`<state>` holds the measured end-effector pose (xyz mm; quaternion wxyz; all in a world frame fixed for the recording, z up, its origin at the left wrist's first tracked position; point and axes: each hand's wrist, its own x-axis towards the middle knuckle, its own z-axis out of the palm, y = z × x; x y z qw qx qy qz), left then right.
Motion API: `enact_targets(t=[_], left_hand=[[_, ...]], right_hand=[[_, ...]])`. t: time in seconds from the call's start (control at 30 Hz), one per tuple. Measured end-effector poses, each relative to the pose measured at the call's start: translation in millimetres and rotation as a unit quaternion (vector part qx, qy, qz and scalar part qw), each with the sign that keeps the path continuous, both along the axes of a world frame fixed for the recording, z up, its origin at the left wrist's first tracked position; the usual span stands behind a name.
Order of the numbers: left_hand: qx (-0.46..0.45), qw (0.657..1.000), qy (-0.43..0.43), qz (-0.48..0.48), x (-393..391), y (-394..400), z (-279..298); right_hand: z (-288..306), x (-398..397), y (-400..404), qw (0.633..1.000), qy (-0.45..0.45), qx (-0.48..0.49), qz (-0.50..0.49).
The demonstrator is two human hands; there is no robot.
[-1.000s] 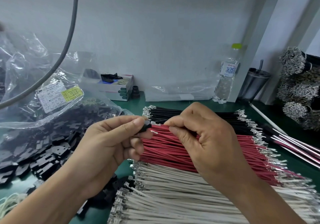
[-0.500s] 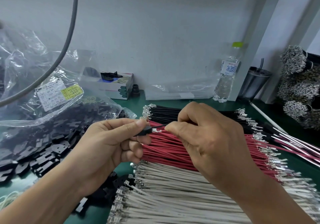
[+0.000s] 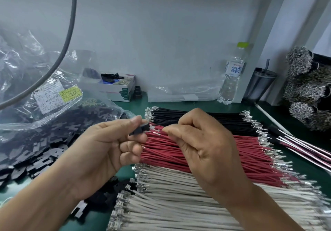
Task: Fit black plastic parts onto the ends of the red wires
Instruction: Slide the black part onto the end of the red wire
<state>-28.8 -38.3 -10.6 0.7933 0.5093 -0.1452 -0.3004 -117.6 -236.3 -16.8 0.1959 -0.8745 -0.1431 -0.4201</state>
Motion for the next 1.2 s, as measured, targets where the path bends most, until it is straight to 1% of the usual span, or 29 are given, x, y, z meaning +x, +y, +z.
enact_targets(t=[0.1,0.2,0.27,0.37,0.57,0.67,0.7,0.73,0.77,0.83,0.87,0.93,1.07,1.2], left_hand=[[0.021,1.000,-0.004,-0.004,-0.4,0.4,0.1],[0.040,0.999,-0.004,-0.020,-0.3,0.3,0.1],[0.046,0.999,0.001,-0.027,-0.8,0.9,0.5],[0.040,0.999,0.006,-0.008,-1.7,-1.2,-0.8],[-0.021,0.999,0.016,0.037,-14.6,-14.5,-6.0],[-0.023,0.998,0.005,0.053,-17.4,-17.6,-7.2],[-0.012,0.998,-0.016,0.065,-17.7,-17.6,-6.7],[0.010,0.994,-0.058,0.087,-17.1,-16.7,-6.9],[0.040,0.986,-0.118,0.114,-16.6,-15.3,-7.0],[0.090,0.954,-0.244,0.146,-17.0,-12.3,-4.7],[0.105,0.942,-0.282,0.151,-16.7,-11.3,-3.9],[0.115,0.934,-0.303,0.149,-15.6,-9.5,-4.3],[0.117,0.943,-0.283,0.130,-16.7,-10.8,-8.4],[0.112,0.948,-0.275,0.115,-14.5,-9.2,-10.4]], right_hand=[[6.4,-1.7,-6.3,0.996,-0.037,-0.072,-0.033],[7.5,-3.2,-5.3,0.993,-0.054,-0.102,-0.037],[6.3,-3.9,-4.0,0.994,-0.050,-0.096,-0.022],[5.6,-4.6,-2.6,0.998,-0.032,-0.055,-0.002],[6.2,-3.3,3.9,0.998,-0.028,-0.037,-0.050],[2.7,-3.4,11.1,0.997,-0.025,-0.045,-0.053],[2.1,-3.0,11.5,0.998,-0.017,-0.044,-0.051],[2.0,-2.4,10.8,0.998,-0.003,-0.036,-0.048],[2.1,-1.9,8.9,0.999,0.016,-0.016,-0.042],[2.8,-1.8,3.8,0.997,0.052,0.046,-0.018],[3.4,-2.1,1.8,0.995,0.068,0.071,-0.008],[3.9,-2.3,0.6,0.992,0.091,0.090,-0.006],[2.9,-1.7,4.8,0.994,0.092,0.058,-0.015],[6.5,-3.8,4.6,0.994,0.096,0.052,0.003]])
